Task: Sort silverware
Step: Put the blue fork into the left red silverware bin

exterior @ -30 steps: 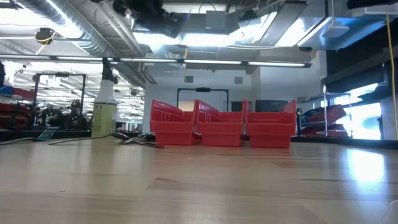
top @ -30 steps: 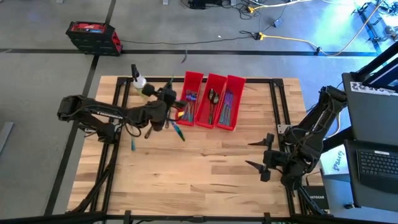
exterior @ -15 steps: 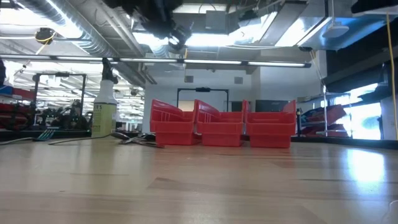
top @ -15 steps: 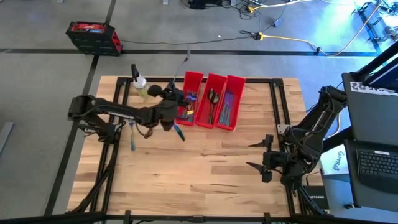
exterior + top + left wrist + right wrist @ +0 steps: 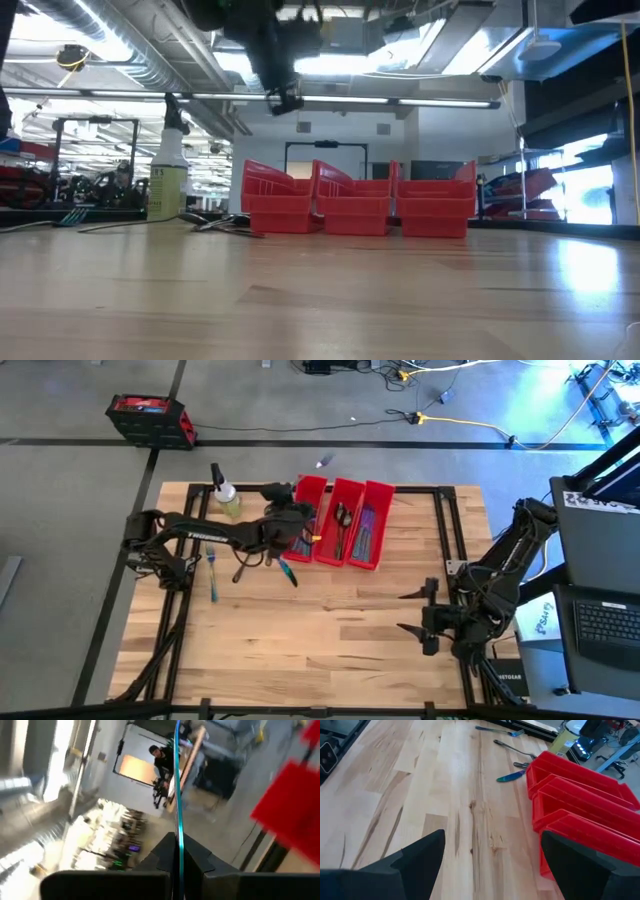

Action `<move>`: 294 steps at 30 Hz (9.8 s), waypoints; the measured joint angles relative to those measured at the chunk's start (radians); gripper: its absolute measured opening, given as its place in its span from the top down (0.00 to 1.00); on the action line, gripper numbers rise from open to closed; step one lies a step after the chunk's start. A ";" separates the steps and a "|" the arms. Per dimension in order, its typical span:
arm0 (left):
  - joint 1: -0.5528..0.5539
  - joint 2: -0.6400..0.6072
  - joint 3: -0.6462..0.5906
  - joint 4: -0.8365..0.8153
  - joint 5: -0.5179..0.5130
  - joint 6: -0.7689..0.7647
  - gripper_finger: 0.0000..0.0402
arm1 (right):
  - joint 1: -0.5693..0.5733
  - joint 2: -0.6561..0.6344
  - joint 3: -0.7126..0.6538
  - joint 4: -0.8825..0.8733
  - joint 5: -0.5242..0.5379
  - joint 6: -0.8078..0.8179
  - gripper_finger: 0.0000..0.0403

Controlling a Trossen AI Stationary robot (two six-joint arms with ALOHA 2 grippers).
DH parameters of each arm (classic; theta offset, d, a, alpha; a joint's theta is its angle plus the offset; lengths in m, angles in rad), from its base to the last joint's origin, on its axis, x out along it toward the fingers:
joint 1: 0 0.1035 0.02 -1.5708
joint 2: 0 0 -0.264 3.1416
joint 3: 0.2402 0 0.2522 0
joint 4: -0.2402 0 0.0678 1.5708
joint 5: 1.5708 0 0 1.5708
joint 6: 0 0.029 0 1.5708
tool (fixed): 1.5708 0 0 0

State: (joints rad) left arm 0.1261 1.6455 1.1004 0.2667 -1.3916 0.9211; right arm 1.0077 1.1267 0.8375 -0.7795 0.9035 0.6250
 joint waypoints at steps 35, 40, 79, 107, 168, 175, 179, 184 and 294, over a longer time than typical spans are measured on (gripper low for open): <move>0.006 -0.001 0.000 -0.938 0.294 -1.096 1.00 | 0.000 0.001 0.000 0.025 0.029 0.070 0.22; -0.018 -0.001 0.000 -0.938 0.380 -1.202 1.00 | 0.000 0.001 0.000 0.020 0.029 0.070 0.22; -0.021 0.019 0.030 -0.927 0.804 -1.513 0.68 | 0.000 0.001 0.001 0.003 0.030 0.076 0.22; -0.091 -0.176 -0.016 -0.935 0.535 -1.569 0.64 | -0.074 0.005 0.001 0.159 0.158 -0.099 0.22; 0.340 0.087 -0.252 -0.256 1.105 -1.558 0.35 | -0.072 0.008 0.000 0.203 0.133 -0.028 0.22; 0.344 0.126 -0.185 -0.289 1.044 -1.468 0.35 | -0.072 0.010 0.000 0.203 0.130 -0.026 0.22; 0.352 0.130 -0.185 -0.331 1.005 -1.446 0.35 | -0.072 0.010 0.000 0.203 0.125 -0.023 0.22; 0.354 0.130 -0.185 -0.368 0.989 -1.435 0.35 | -0.072 0.010 0.000 0.203 0.125 -0.022 0.22; 0.368 0.146 -0.153 -0.400 1.093 -1.426 0.40 | -0.072 0.010 0.000 0.201 0.106 -0.030 0.22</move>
State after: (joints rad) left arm 0.4938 1.7912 0.9477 -0.1334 -0.2983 -0.5051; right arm 0.9354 1.1370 0.8379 -0.5781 1.0096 0.5953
